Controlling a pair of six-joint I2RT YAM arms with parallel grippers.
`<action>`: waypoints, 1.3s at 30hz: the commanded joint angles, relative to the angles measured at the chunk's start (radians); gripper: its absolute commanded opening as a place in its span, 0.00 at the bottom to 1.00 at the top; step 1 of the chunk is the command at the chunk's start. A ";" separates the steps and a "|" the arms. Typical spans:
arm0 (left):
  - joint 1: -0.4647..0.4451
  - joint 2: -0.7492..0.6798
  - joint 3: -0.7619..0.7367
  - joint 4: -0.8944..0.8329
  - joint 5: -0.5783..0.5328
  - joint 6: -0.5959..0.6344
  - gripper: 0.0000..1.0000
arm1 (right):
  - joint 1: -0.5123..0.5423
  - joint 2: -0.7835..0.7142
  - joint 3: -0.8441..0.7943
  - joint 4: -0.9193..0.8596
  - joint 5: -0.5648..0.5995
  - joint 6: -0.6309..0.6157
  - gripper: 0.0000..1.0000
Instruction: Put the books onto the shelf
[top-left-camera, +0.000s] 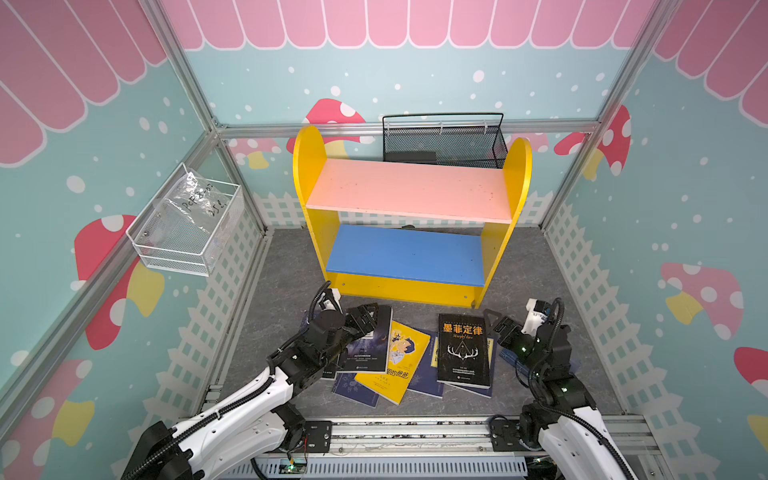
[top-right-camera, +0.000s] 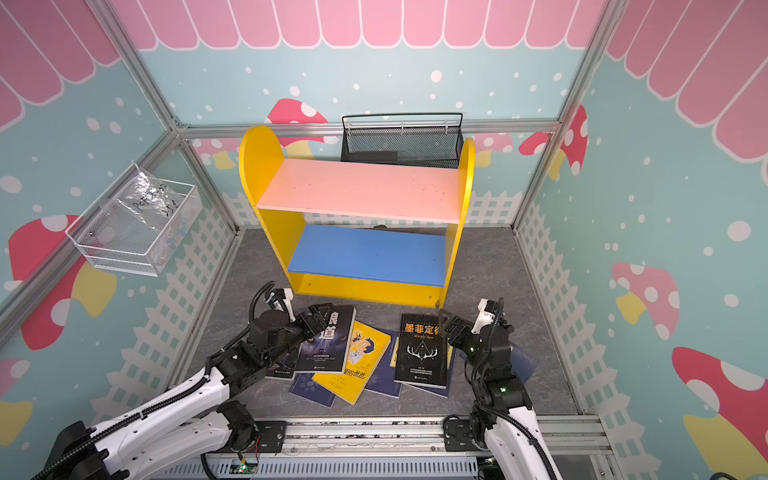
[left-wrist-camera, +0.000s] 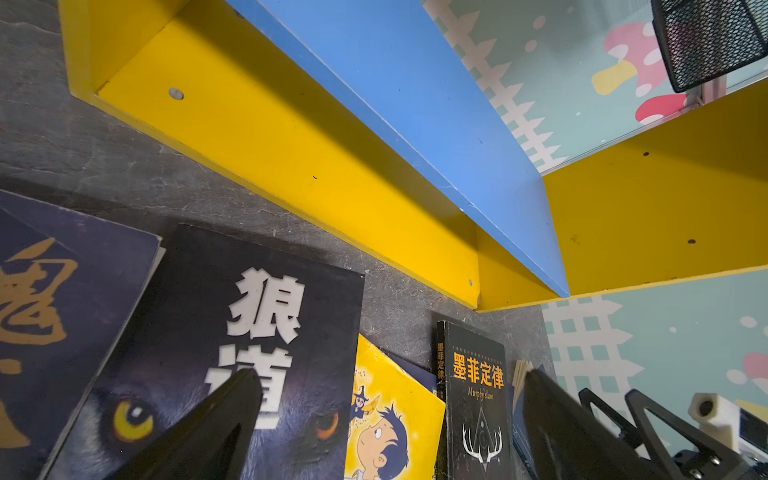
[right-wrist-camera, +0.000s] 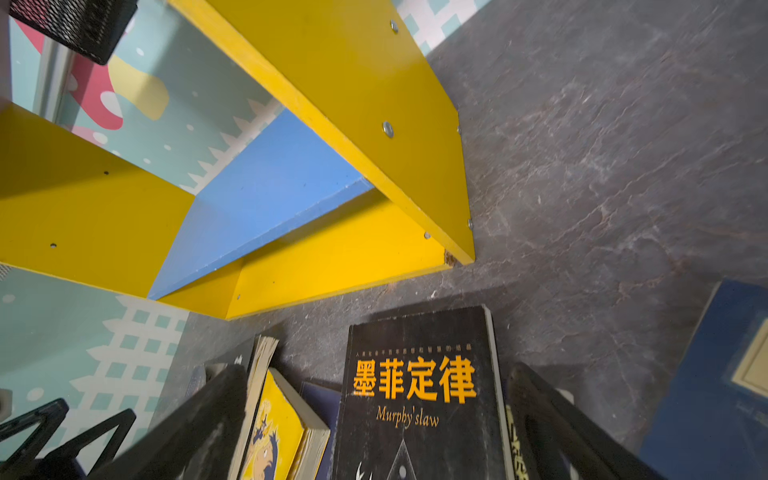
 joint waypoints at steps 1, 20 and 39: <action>-0.039 0.024 -0.010 0.003 0.032 -0.090 0.99 | 0.015 0.044 -0.024 0.044 -0.127 0.106 1.00; -0.119 0.100 0.103 -0.012 -0.146 0.026 1.00 | 0.328 0.472 0.120 0.384 0.020 0.101 1.00; 0.015 0.073 0.105 -0.172 -0.258 0.200 1.00 | 0.082 0.842 0.292 0.477 0.147 -0.158 0.98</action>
